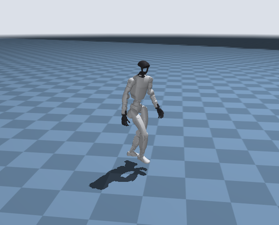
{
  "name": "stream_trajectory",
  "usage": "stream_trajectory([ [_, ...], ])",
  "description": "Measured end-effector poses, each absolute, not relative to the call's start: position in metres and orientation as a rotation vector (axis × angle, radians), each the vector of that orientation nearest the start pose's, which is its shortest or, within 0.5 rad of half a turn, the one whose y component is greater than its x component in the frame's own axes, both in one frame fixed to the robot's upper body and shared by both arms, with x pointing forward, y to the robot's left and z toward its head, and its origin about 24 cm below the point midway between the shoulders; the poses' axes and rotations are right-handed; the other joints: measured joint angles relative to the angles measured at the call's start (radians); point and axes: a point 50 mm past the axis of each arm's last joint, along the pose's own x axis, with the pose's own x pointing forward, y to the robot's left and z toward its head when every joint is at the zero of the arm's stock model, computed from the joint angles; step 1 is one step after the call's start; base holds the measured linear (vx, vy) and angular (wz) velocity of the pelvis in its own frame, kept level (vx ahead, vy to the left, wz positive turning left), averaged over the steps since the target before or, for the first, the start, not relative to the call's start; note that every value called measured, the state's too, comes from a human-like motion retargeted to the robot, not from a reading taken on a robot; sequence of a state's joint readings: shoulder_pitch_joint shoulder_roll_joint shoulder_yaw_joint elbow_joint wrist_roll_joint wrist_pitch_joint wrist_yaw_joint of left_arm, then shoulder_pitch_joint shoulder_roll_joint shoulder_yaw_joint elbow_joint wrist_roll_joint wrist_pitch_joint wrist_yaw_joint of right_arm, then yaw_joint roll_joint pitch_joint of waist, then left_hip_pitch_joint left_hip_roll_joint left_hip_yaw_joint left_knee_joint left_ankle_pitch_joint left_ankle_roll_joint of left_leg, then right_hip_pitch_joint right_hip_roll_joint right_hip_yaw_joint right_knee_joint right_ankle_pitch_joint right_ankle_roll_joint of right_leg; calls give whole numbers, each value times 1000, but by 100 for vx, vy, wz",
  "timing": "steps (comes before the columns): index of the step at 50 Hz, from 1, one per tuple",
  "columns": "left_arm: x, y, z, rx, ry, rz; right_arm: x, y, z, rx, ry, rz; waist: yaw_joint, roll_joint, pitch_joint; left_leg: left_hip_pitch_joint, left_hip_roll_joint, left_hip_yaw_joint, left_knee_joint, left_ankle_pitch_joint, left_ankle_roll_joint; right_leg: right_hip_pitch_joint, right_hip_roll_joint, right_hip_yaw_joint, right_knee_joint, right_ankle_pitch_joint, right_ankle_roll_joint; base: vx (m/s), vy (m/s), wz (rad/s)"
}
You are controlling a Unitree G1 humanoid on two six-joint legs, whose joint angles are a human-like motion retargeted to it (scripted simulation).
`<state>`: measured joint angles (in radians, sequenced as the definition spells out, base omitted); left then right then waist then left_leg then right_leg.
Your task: Walk
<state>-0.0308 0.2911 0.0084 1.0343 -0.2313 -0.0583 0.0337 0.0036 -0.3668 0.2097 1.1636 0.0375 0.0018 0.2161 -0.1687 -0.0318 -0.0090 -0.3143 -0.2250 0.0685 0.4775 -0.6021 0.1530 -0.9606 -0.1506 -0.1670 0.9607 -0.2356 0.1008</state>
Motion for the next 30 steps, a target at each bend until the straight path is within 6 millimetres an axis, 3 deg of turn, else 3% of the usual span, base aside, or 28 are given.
stream_trajectory([
  [8, 137, 263, -133, 57, 948, 293, 106, -257, -148, -290, 1203, 157, 28, -11, -28, 129, -50, -22, -38, -40, 22, 63, -27, -60, -102, 7, -1, 33, -6, 10],
  [16, 113, 254, -146, 5, 1044, 271, 104, -255, -151, -276, 1239, 148, 25, 30, -13, 221, 6, 64, 89, -80, -36, 180, -16, -71, -25, -164, -90, 37, -5, 16],
  [20, 100, 247, -153, -19, 1096, 242, 105, -257, -151, -267, 1258, 141, 38, 82, 33, 227, 114, 101, 283, -49, -111, 284, 60, -95, -46, -204, -122, 33, -6, -12],
  [25, 84, 244, -158, -15, 1154, 194, 109, -258, -150, -234, 1264, 129, 58, 127, 49, 113, 336, 195, 660, 48, -144, 358, 143, -126, -91, -235, -154, 26, -6, -6],
  [30, 73, 244, -160, -3, 1198, 155, 120, -262, -146, -209, 1242, 91, 117, 151, 59, -42, 504, 197, 900, 33, -123, 427, 231, -129, -163, -246, -167, 24, -4, -42],
])
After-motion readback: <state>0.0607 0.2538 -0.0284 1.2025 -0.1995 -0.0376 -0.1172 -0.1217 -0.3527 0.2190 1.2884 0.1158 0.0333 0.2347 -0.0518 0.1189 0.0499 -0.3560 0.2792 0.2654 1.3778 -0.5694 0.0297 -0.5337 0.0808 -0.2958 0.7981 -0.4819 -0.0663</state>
